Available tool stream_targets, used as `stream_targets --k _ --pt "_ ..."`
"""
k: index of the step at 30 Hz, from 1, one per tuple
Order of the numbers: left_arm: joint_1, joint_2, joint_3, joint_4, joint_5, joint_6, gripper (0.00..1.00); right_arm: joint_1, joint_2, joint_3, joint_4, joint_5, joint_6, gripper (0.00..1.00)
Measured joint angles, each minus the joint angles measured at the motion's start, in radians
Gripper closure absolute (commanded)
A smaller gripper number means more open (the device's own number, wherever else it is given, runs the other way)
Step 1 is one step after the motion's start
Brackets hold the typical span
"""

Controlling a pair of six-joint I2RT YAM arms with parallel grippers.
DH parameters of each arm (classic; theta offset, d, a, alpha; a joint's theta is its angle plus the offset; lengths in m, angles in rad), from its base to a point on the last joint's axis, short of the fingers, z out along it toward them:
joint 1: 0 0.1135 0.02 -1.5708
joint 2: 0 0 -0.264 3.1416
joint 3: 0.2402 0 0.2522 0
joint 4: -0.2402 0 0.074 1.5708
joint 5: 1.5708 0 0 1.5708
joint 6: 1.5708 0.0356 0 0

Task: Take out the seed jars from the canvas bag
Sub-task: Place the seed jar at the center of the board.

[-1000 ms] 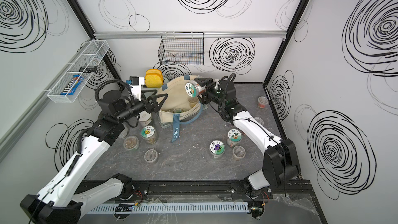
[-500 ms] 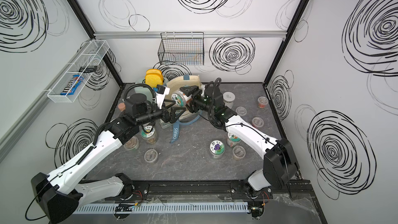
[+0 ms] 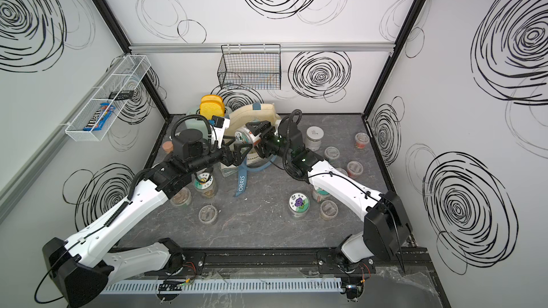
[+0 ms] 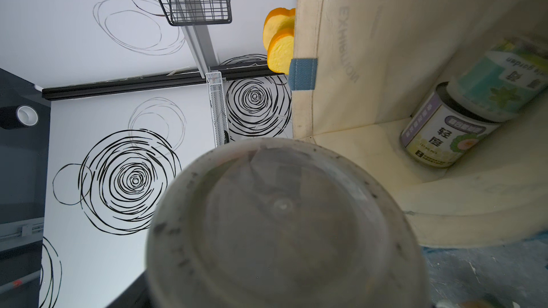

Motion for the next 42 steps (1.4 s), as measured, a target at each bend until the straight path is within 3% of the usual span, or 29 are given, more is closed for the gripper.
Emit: stream_targets --k 16,24,30,32,37,42 --pt "0.000 -0.001 0.000 0.030 0.006 -0.020 0.01 0.070 -0.013 0.000 0.017 -0.048 0.019 0.29" --pt "0.006 -0.001 0.000 0.029 0.021 -0.029 0.32 0.079 -0.013 -0.001 0.023 -0.038 0.035 0.28" --pt "0.006 -0.001 0.000 0.017 0.025 -0.033 0.33 0.079 -0.014 -0.010 0.029 -0.037 0.038 0.13" --pt "0.006 -0.001 0.000 0.004 0.028 -0.034 0.33 0.079 -0.016 -0.018 0.026 -0.040 0.033 0.01" --pt "0.006 -0.001 0.022 -0.071 0.029 -0.035 0.33 0.048 -0.069 -0.039 -0.059 -0.039 -0.043 0.03" --pt "0.006 -0.024 0.043 -0.234 0.013 -0.030 0.33 -0.083 -0.272 -0.168 -0.155 -0.033 -0.157 0.03"
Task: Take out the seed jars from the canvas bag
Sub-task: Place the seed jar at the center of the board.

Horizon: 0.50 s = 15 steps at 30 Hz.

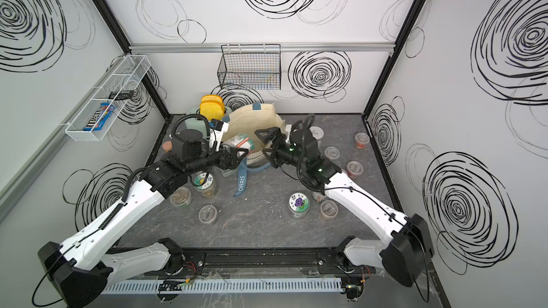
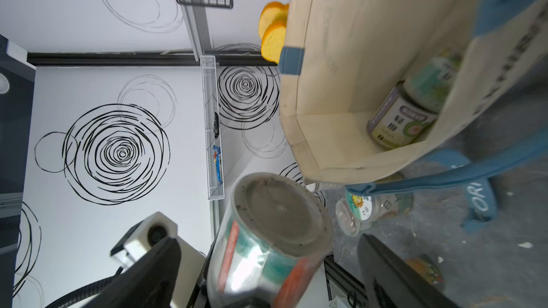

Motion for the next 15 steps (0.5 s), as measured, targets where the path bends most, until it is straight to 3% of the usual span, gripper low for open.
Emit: stream_targets --k 4,8,15 --pt "-0.018 -0.015 0.001 -0.182 -0.027 0.005 0.32 -0.119 -0.211 -0.122 -0.120 0.050 -0.117 0.03" --pt "-0.126 -0.016 -0.001 -0.357 -0.092 0.005 0.31 -0.206 -0.362 -0.165 -0.230 0.095 -0.219 0.03" --pt "-0.326 0.016 -0.018 -0.534 -0.183 -0.027 0.30 -0.272 -0.373 -0.166 -0.280 0.094 -0.331 0.03"
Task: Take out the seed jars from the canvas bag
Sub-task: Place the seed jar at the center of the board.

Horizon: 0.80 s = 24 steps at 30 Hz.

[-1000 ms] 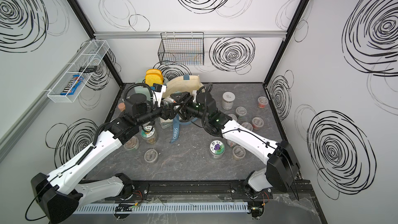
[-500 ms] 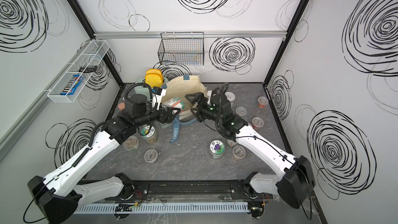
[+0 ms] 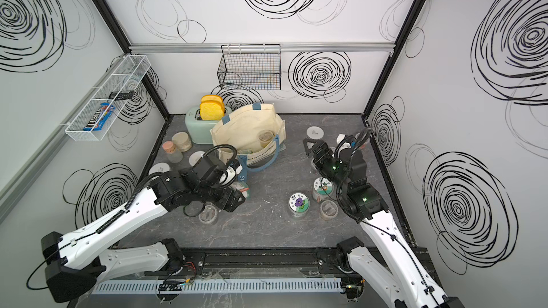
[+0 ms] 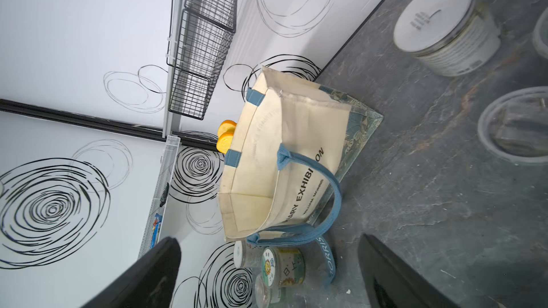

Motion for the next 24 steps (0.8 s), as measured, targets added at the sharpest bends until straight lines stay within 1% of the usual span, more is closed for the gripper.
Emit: stream_targets --k 5,11,15,18,19,20,24 --pt "-0.111 0.115 -0.030 -0.010 -0.042 -0.023 0.29 -0.006 0.037 -0.029 0.001 -0.023 -0.018 0.03" --pt "-0.170 0.269 -0.073 0.012 -0.049 -0.028 0.27 -0.025 0.035 -0.039 0.000 -0.040 -0.029 0.03" --pt "-0.188 0.339 -0.073 0.040 -0.048 -0.027 0.21 -0.046 0.029 -0.042 0.000 -0.053 -0.031 0.03" --pt "-0.198 0.371 -0.073 0.057 -0.047 -0.025 0.14 -0.058 0.029 -0.049 0.002 -0.063 -0.033 0.03" --pt "-0.200 0.378 -0.073 0.062 -0.045 -0.022 0.10 -0.061 0.029 -0.053 0.002 -0.068 -0.033 0.03" --pt "-0.202 0.385 -0.073 0.067 -0.044 -0.020 0.03 -0.064 0.029 -0.058 0.003 -0.072 -0.033 0.03" --pt "-0.208 0.396 -0.073 0.074 -0.041 -0.017 0.04 -0.070 0.030 -0.074 0.007 -0.086 -0.033 0.03"
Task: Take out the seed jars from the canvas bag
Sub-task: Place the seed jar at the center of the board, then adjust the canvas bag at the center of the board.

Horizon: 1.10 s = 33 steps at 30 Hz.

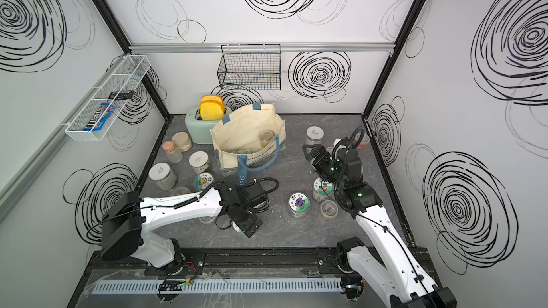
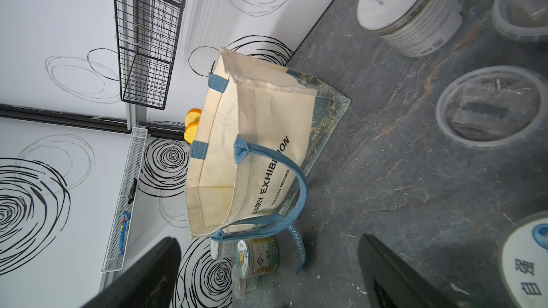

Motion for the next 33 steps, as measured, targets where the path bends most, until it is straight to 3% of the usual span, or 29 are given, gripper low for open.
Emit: stream_targets --k 7,15,18,26,33 --pt "-0.002 -0.004 0.056 -0.027 -0.003 0.000 0.04 -0.002 0.002 -0.011 0.007 -0.018 -0.001 0.03" --pt "0.041 -0.097 0.400 -0.114 -0.024 0.019 0.04 -0.002 0.008 -0.008 0.008 -0.021 -0.031 0.02" --pt "0.137 -0.138 0.533 -0.137 -0.042 0.045 0.04 -0.002 0.036 0.000 0.013 -0.039 -0.047 0.01" --pt "0.545 -0.094 0.679 -0.077 -0.119 0.114 0.01 0.101 0.251 0.170 0.043 -0.096 -0.134 0.10" --pt "0.662 0.152 0.765 0.010 -0.198 0.212 0.03 0.241 0.518 0.460 0.076 -0.125 -0.225 0.21"
